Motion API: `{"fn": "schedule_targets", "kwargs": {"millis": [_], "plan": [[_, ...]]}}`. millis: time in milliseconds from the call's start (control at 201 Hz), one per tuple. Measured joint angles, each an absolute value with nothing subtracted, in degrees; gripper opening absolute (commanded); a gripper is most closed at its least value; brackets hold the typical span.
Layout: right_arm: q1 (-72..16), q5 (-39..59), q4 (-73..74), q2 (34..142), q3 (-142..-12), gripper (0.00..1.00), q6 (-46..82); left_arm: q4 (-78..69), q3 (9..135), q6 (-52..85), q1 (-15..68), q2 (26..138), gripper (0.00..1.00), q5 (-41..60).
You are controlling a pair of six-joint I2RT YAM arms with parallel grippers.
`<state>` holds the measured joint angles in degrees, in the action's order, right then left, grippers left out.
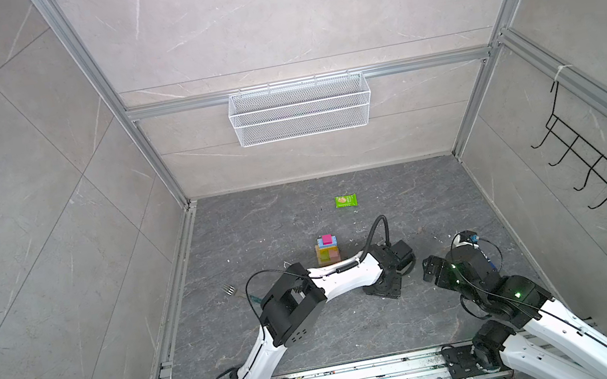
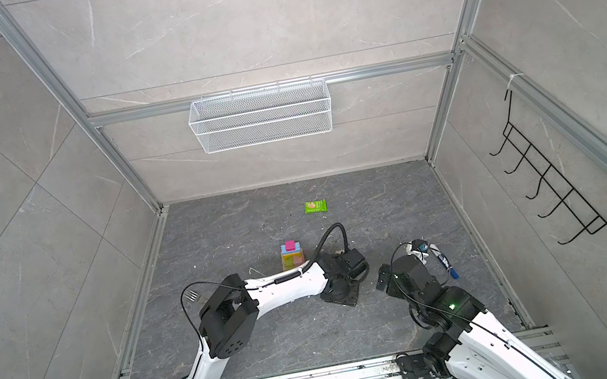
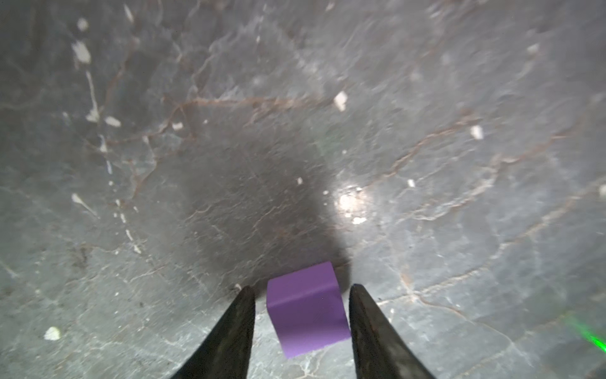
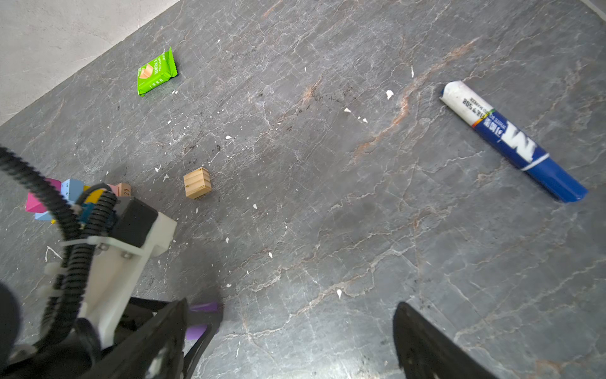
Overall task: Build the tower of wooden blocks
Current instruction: 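Lower the left gripper around the purple cube and close on it, then lift the purple cube and carry it above the stack with the left gripper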
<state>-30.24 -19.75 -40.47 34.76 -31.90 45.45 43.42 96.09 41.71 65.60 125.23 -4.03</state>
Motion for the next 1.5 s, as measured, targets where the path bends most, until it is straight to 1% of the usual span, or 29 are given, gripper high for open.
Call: {"fn": "schedule_targets", "kwargs": {"millis": [189, 458, 523, 642, 812, 881, 986, 1504], "plan": [[-30.2, -19.7, -40.5, 34.8, -31.9, 0.99, 45.5, 43.5, 96.1, 42.5, 65.6, 125.2, 0.47, -4.0], [-30.2, -19.7, -40.3, 34.8, -31.9, 0.99, 45.5, 44.1, 96.1, 43.1, 65.6, 125.2, 0.37, -4.4], [-30.2, -19.7, -40.3, 34.8, -31.9, 0.99, 45.5, 44.2, 96.1, 43.1, 65.6, 125.2, 0.33, -4.4], [-30.2, -19.5, -40.2, 34.8, -31.9, 0.98, 45.4, 44.3, 96.1, 43.0, 65.6, 125.2, 0.19, -4.7], [-30.2, -16.7, -37.9, 34.3, -31.7, 0.99, 43.5, 44.4, 95.9, 42.8, 65.3, 124.9, 0.13, -5.3], [-30.2, -14.9, -36.1, 34.2, -31.5, 0.98, 42.3, 44.7, 95.6, 42.5, 64.9, 124.7, 0.08, -5.4], [-30.2, -12.1, -34.0, 34.6, -31.4, 0.98, 40.8, 45.0, 95.0, 41.9, 63.9, 124.3, 0.03, -5.5], [-30.2, -0.5, -25.0, 36.8, -31.2, 0.98, 35.4, 49.8, 95.9, 38.5, 58.0, 117.3, 0.03, -6.5]]}}
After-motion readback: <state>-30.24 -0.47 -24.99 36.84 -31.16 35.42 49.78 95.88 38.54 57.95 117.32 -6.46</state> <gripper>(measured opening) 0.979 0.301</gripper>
